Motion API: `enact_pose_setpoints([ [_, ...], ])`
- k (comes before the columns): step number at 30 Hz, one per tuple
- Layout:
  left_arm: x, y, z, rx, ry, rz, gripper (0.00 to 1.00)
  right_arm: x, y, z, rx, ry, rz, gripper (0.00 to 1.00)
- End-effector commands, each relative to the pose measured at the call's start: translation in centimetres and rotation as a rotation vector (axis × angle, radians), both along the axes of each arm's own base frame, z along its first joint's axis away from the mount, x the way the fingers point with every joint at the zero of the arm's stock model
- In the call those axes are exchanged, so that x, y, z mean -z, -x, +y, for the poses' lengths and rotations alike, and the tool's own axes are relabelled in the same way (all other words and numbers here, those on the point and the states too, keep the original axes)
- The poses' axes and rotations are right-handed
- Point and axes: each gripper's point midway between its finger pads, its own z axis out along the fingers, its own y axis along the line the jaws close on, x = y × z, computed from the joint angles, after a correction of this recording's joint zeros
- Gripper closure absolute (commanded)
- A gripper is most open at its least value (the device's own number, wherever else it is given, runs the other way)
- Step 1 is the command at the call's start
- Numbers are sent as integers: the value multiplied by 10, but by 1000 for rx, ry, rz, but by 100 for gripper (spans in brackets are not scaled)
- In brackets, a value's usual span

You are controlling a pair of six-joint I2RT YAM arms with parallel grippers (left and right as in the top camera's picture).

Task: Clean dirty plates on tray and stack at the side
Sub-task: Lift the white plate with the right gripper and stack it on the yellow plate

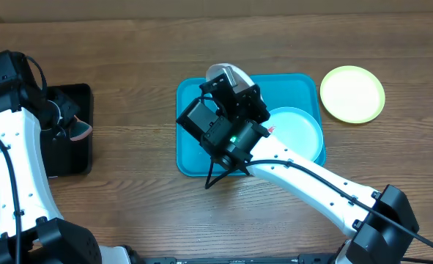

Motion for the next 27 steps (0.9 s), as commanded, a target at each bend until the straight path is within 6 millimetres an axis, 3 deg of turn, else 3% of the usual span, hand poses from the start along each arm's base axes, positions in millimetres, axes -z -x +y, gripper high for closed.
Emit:
enact_pose_setpoints([
  [1, 1, 1, -3, 7, 10, -1, 96, -9, -4, -3, 0, -51, 3, 96],
  [7, 1, 1, -3, 7, 11, 0, 96, -29, -3, -21, 71, 50, -91, 96],
  [12, 1, 1, -4, 9, 11, 1, 96, -10, -7, -8, 19, -42, -9, 96],
  [19, 1, 0, -4, 9, 10, 0, 96, -4, -14, -16, 43, -67, 3, 96],
  [21, 1, 0, -4, 9, 10, 0, 96, 5, -18, -11, 31, -149, 36, 96],
  [24, 1, 0, -4, 14, 8, 0, 96, 42, -31, 3, -44, -435, 247, 96],
  [27, 1, 0, -4, 30, 2, 1, 96, 61, -43, -6, -50, -660, 390, 96],
])
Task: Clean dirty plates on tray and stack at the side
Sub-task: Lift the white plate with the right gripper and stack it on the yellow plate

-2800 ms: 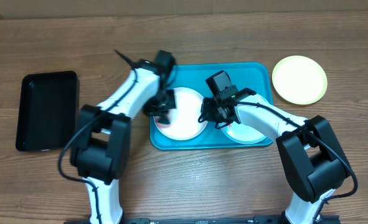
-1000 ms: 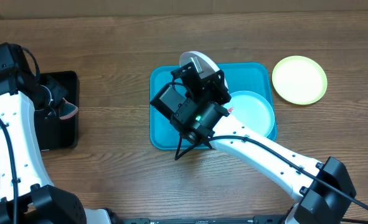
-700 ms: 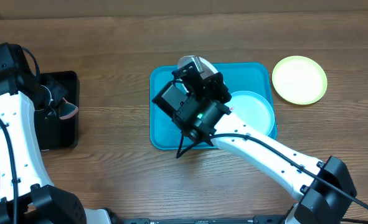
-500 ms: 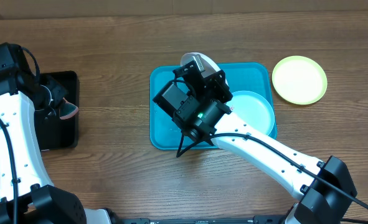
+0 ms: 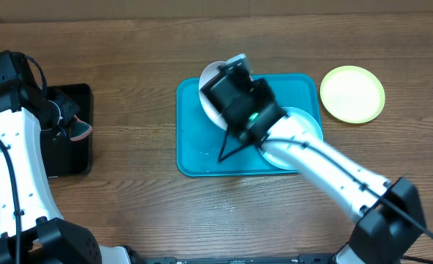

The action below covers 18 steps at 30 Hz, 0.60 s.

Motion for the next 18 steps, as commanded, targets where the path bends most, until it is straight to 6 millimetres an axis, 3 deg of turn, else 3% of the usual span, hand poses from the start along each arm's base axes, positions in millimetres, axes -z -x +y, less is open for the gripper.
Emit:
enact_pose_setpoints([
  [1, 1, 0, -3, 28, -1, 1, 96, 22, -16, -7, -4, -408, 211, 96],
  [3, 1, 0, -3, 28, -1, 1, 96, 26, -25, -32, 87, -530, 250, 96],
  [4, 1, 0, -3, 28, 0, 1, 96, 29, -29, -58, 170, -596, 275, 96],
  [5, 1, 0, -3, 28, 0, 1, 96, 31, -30, -68, 202, -613, 283, 96],
  [11, 1, 0, -3, 28, -1, -2, 96, 54, -25, -184, 497, -665, 333, 96],
  [17, 0, -2, -2, 29, -4, -9, 96, 80, -19, -274, 758, -731, 281, 96],
  [18, 1, -2, -2, 29, -4, -9, 96, 82, -19, -282, 776, -737, 268, 96],
])
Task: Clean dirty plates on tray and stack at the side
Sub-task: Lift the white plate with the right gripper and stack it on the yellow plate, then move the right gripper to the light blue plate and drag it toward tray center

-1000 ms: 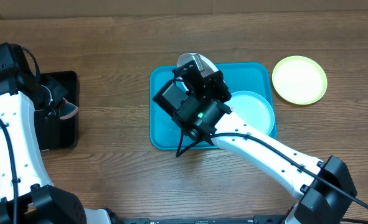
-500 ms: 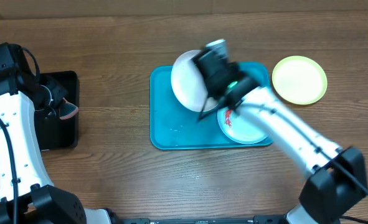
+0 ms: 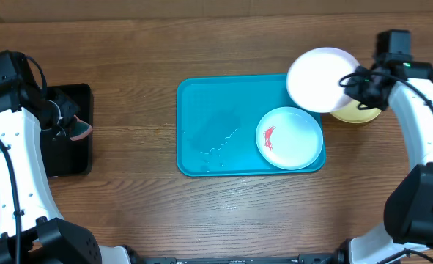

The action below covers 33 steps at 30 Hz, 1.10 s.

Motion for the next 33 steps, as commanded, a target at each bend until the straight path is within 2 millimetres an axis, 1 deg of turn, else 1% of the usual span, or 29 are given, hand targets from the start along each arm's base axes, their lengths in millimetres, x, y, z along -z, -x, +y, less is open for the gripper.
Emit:
enact_pose_setpoints([
  [1, 1, -1, -3, 26, -1, -4, 96, 17, 2, -28, 109, -48, -2, 96],
  [4, 1, -1, -3, 25, 0, -4, 96, 23, 3, -49, 157, -44, -20, 96],
  [7, 1, -1, -3, 26, 0, -4, 96, 24, 2, -63, 192, -41, -40, 96],
  [11, 1, -1, -3, 26, 0, -4, 96, 22, 1, -78, 283, -61, -69, 96],
  [12, 1, -1, -3, 26, -1, -4, 96, 22, 1, -79, 287, -61, -75, 92],
  [13, 1, -2, -3, 26, -1, -5, 96, 21, 0, -80, 287, -59, -79, 85],
  [15, 0, -4, -2, 26, -5, -15, 96, 21, -1, -80, 278, -55, -80, 79],
  [16, 0, -5, -1, 26, -6, -18, 96, 21, -1, -79, 279, -56, -80, 72],
  [17, 0, -5, -1, 26, -7, -19, 96, 21, -1, -79, 279, -56, -80, 61],
  [18, 0, -5, -1, 26, -7, -20, 96, 21, -1, -80, 279, -56, -80, 52],
  [20, 0, -5, -1, 26, -7, -20, 96, 21, -1, -78, 276, -61, -80, 52],
  [22, 0, -5, -1, 26, -7, -20, 96, 21, -4, -69, 250, -108, -89, 54],
  [24, 0, -5, -1, 26, -8, -21, 96, 17, -11, -42, 102, -195, -111, 59],
  [25, 0, -5, -1, 26, -8, -21, 96, 13, -16, -20, -38, -250, -137, 60],
  [27, 0, -6, -1, 26, -8, -22, 96, 8, -14, 14, -238, -313, -153, 60],
  [28, -1, -6, -1, 26, -8, -23, 96, 10, -10, 30, -316, -323, -136, 58],
  [29, -1, -6, -2, 27, -8, -23, 96, 13, -6, 40, -358, -315, -114, 55],
  [30, -1, -6, -2, 30, -8, -23, 96, 18, -2, 49, -392, -293, -85, 50],
  [31, -1, -7, -3, 33, -9, -23, 96, 23, 0, 55, -403, -264, -62, 46],
  [33, -1, -7, -5, 39, -8, -23, 96, 35, 4, 66, -434, -187, -17, 46],
])
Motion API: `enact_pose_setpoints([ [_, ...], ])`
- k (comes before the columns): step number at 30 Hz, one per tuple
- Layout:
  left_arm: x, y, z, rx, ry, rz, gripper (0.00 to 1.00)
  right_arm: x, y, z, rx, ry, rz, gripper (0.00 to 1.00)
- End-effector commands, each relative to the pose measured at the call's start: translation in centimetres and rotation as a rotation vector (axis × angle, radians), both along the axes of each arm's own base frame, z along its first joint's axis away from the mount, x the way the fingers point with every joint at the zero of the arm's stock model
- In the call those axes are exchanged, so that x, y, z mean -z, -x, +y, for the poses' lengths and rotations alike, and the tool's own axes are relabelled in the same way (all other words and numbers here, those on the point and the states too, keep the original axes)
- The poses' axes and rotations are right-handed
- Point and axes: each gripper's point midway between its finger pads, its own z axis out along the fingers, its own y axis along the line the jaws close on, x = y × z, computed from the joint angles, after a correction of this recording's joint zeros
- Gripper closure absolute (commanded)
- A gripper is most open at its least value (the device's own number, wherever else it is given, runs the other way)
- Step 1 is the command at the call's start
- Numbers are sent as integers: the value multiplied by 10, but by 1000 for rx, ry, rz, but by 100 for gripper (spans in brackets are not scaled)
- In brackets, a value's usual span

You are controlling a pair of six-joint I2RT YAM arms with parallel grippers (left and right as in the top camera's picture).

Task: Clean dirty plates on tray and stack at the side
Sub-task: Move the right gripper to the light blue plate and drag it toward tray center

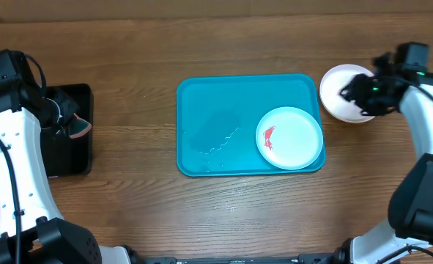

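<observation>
A white plate (338, 89) lies at the table's right side, past the tray's edge, covering the yellow-green plate there almost entirely. My right gripper (360, 95) is shut on its right rim. A second white plate (293, 139) with a red smear (268, 136) lies in the right half of the teal tray (209, 125). My left gripper (64, 116) hangs over the black bin (55, 158) at the far left, with a pinkish sponge-like piece (78, 130) at its tip; its grip on that piece cannot be made out.
Wet streaks (220, 139) mark the tray's bare left half. The wooden table (128, 213) lies all around the tray. The right arm reaches in from the right edge, the left arm from the left edge.
My right gripper has moved the white plate right and down, from above the tray's far right corner to directly over the yellow-green plate, which it now hides. The left arm has not moved.
My right gripper held a white plate at the tray's far edge, the arm lying across the tray. Then the plate was tilted up there. Then it was held beside the yellow-green plate, and now it rests over that plate. The smeared plate stayed on the tray.
</observation>
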Motion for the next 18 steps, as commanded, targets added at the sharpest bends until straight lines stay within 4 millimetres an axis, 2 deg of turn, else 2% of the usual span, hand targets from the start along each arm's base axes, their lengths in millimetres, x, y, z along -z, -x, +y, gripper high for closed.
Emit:
enact_pose_setpoints([
  [1, 1, -2, -8, 41, -1, -1, 96, 19, 8, 34, -178, 114, 16, 47],
  [3, 1, -3, -10, 51, -2, -1, 96, 31, 12, 43, -209, 195, 34, 47],
  [7, 1, -4, -12, 58, -3, -2, 96, 47, 17, 75, -332, 249, 11, 48],
  [9, 1, -4, -13, 59, -3, -1, 96, 52, 16, 79, -344, 302, -1, 51],
  [12, 1, -4, -13, 66, -5, -1, 96, 56, 13, 80, -347, 372, -18, 52],
  [18, 1, -4, -13, 69, -6, -1, 96, 56, 7, 65, -342, 472, -32, 52],
])
